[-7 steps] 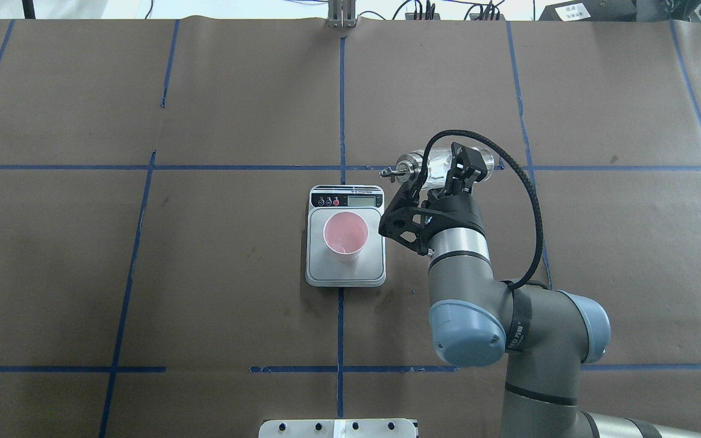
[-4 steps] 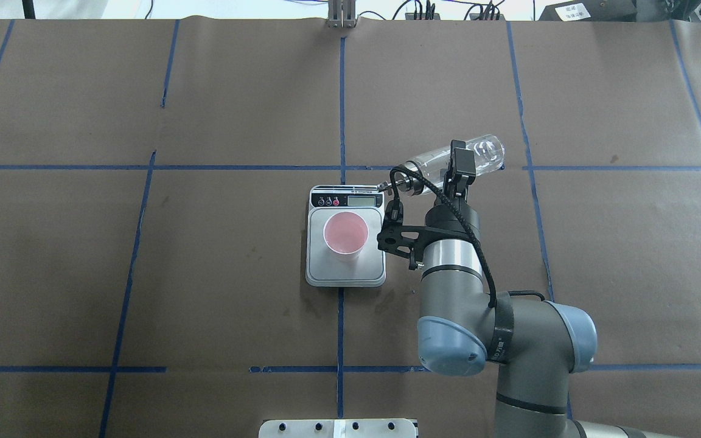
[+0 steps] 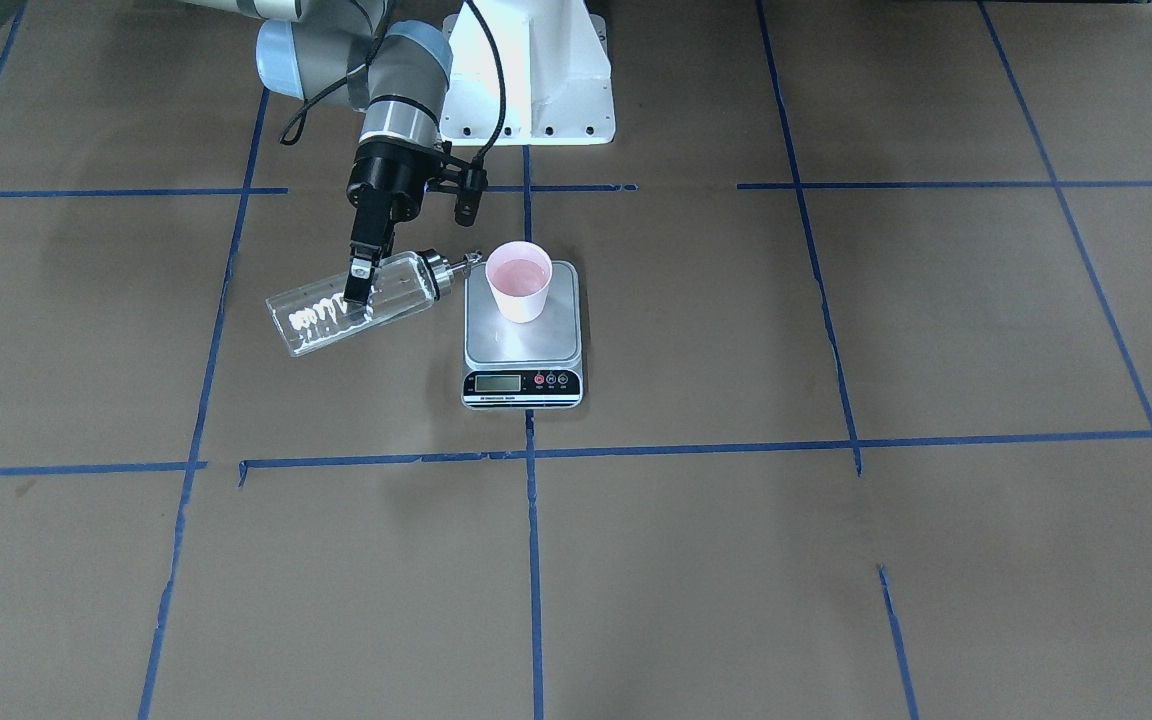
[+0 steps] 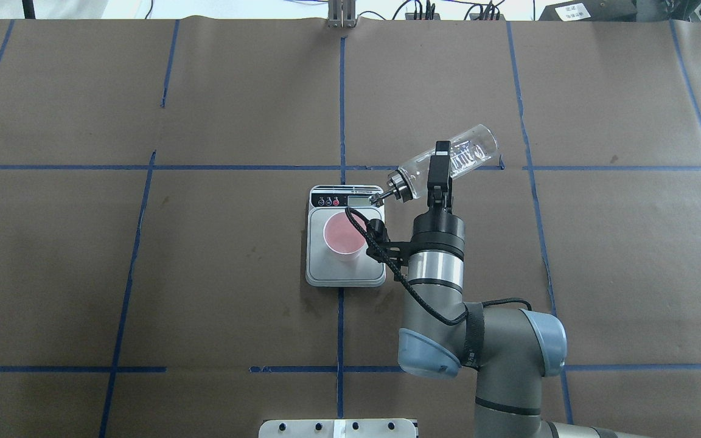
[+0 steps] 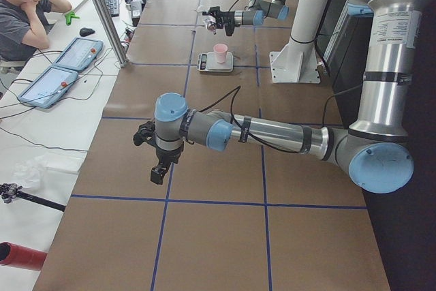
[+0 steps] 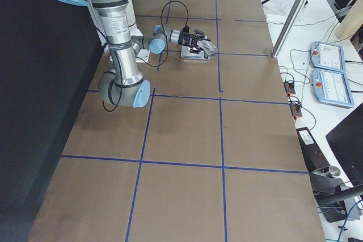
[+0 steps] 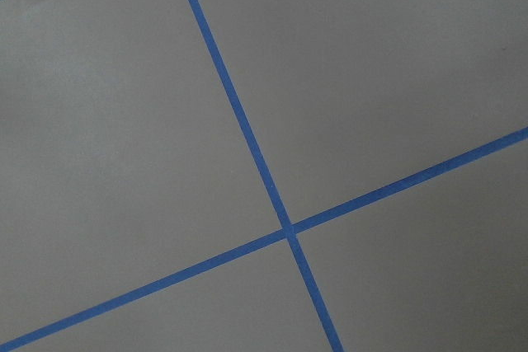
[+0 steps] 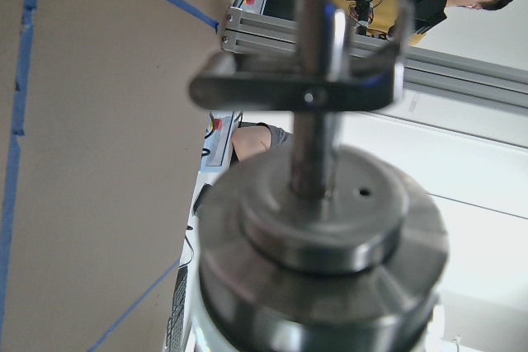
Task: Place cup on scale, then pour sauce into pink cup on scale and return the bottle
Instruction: 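Tilt the dispenser with the right gripper to pour into the cup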
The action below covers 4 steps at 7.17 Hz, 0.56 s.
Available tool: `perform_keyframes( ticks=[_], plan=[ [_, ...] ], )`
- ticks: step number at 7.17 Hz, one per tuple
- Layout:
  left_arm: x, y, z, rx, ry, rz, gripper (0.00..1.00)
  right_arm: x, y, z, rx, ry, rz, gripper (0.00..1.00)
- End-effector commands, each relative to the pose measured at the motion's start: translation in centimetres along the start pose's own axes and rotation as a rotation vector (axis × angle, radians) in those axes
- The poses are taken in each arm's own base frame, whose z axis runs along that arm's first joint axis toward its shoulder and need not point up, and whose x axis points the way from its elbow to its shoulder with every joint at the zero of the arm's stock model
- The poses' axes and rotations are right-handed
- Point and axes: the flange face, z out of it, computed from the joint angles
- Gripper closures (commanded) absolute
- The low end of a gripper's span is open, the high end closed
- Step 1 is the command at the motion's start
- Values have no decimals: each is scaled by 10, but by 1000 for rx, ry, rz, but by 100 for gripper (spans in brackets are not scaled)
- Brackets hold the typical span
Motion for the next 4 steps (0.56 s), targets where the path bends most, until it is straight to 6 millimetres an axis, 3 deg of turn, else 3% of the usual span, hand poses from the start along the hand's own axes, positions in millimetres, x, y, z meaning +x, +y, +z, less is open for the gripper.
perform_keyframes(
  ticks=[1,4],
  plan=[
    [-1,1,1,-3,-1,-2,0,5,-1,-2,-9,49,-101,100],
    [-5,3,7,-14,0,-8,0,20,-4,-4,-29,126,-175,100]
  ],
)
